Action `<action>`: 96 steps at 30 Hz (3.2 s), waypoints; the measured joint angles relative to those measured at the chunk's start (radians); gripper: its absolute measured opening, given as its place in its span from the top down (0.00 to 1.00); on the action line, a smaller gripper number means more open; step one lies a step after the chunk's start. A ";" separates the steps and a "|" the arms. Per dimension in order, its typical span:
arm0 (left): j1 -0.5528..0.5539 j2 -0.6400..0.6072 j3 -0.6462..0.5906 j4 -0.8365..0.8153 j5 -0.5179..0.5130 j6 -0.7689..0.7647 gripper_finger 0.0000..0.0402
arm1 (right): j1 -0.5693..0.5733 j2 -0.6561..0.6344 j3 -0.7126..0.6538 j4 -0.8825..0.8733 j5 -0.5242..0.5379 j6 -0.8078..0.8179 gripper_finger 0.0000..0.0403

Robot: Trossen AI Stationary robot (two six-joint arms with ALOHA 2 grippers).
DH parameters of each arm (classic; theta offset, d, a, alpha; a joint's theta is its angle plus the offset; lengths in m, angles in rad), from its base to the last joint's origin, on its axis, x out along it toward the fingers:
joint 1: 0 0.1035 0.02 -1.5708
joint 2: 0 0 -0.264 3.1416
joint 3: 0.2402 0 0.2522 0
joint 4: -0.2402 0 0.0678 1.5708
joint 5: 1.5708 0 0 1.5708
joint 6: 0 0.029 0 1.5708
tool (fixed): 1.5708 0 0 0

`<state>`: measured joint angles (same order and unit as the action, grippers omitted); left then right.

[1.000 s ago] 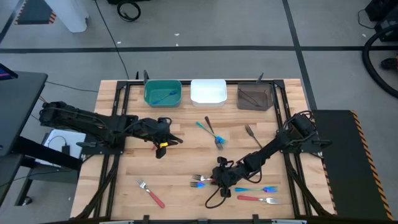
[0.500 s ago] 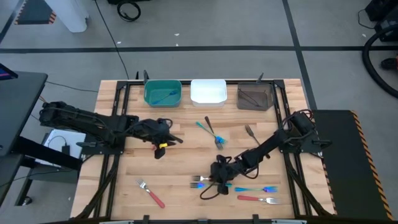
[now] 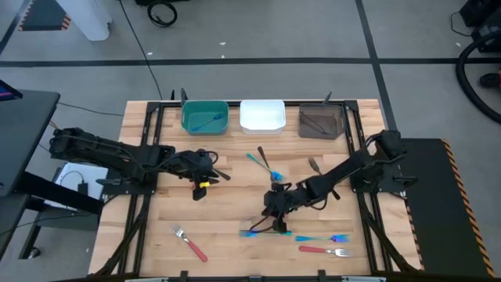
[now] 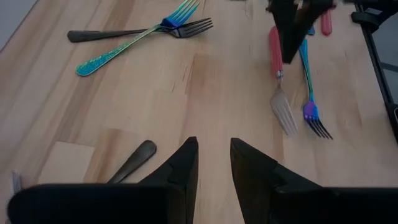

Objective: Sort silverware by color (type)
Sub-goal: Put the red fork into the white bin

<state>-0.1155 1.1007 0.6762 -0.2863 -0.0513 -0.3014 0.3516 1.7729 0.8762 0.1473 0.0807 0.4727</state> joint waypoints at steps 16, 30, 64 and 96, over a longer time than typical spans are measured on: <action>0.001 0.000 0.000 0.001 0.000 0.111 0.77 | -0.014 -0.055 0.002 -0.170 -0.099 -0.076 0.80; 0.001 0.000 0.000 0.005 0.000 0.115 0.77 | -0.004 0.054 0.002 -0.124 -0.173 -0.133 0.73; 0.001 0.000 0.000 0.006 -0.003 0.110 0.77 | -0.115 -0.005 -0.001 -0.148 -0.152 -0.281 0.91; 0.001 0.000 0.000 0.027 -0.104 0.104 0.77 | -0.962 -0.091 0.003 0.038 -0.181 -0.743 0.84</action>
<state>-0.1144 1.1004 0.6762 -0.2596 -0.1551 -0.1978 -0.6100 1.6820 0.8787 0.1848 -0.1000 -0.2705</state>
